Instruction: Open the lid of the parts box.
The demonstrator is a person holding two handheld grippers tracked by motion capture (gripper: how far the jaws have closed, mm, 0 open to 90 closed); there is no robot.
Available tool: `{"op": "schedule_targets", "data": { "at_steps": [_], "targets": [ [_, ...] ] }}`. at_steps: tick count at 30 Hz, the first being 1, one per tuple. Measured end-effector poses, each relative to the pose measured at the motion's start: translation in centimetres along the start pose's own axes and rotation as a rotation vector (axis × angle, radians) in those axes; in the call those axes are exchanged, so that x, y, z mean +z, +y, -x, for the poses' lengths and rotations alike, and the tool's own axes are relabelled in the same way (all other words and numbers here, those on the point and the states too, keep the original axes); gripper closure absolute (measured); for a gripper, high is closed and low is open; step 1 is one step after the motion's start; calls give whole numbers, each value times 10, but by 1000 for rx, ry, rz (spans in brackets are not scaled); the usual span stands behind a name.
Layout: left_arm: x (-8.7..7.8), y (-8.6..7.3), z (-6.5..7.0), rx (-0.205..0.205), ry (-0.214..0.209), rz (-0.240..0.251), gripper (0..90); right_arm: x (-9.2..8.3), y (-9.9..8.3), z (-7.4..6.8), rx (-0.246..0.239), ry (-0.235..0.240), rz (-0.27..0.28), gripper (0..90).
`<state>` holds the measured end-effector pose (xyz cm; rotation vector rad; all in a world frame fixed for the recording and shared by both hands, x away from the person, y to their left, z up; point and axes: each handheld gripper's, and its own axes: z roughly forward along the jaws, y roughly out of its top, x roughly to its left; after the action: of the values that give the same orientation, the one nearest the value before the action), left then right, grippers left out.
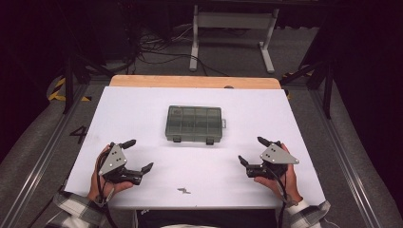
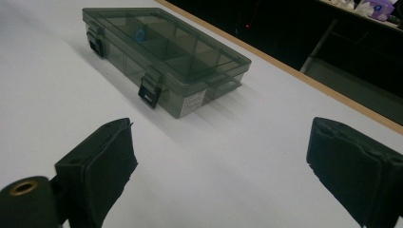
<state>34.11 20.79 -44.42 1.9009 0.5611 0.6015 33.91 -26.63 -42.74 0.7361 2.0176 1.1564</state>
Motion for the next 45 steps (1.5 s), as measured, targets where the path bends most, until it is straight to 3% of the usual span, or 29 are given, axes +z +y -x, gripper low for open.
{"op": "schedule_targets", "data": {
  "at_steps": [8,12,15,18,20,23,28,34,35,41,45],
  "targets": [
    [4,-2,-1,-7,-2,-21,47,2,-1,6,25,-6,-33,127],
    [6,-2,-5,-11,6,-39,55,3,-1,8,35,-6,-43,185],
    [12,-2,-10,-24,2,-71,80,8,1,12,67,21,-79,200],
    [25,0,-18,-24,-28,-116,101,13,2,13,73,34,-93,211],
    [39,2,-23,-4,-42,-176,117,20,7,15,76,69,-104,252],
    [55,6,-27,0,-43,-227,136,34,15,15,63,94,-136,294],
    [76,14,-34,24,-48,-223,204,66,26,15,55,147,-206,370],
    [93,21,-42,4,-54,-262,253,97,35,16,61,190,-239,417],
    [96,22,-44,3,-58,-266,300,103,35,15,62,204,-255,434],
    [114,25,-48,-22,-54,-330,350,113,34,15,73,212,-283,438],
    [118,25,-49,-26,-88,-332,438,117,33,13,82,250,-290,500]
  ]
}}
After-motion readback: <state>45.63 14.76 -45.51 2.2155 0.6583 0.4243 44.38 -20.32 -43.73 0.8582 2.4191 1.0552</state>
